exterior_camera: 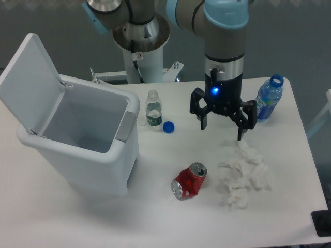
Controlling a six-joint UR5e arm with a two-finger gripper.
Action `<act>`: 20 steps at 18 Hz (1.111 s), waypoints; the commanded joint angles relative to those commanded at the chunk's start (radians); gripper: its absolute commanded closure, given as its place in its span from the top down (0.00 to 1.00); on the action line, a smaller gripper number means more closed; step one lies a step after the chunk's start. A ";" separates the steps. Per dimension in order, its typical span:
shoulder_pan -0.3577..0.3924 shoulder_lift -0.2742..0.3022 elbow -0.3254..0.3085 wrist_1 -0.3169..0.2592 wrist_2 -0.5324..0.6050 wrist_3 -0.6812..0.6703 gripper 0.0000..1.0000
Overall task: Pick up the cans
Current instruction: 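Move the open gripper toward the crushed red can, then lower the open gripper down over the crushed red can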
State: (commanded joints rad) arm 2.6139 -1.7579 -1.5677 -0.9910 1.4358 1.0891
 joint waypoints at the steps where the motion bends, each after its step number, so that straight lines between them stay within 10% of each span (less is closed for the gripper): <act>1: -0.002 0.000 -0.005 0.002 0.006 0.006 1.00; 20: -0.041 -0.158 -0.069 0.066 0.032 0.069 1.00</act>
State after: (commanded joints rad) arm 2.5726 -1.9157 -1.6367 -0.9250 1.4680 1.1580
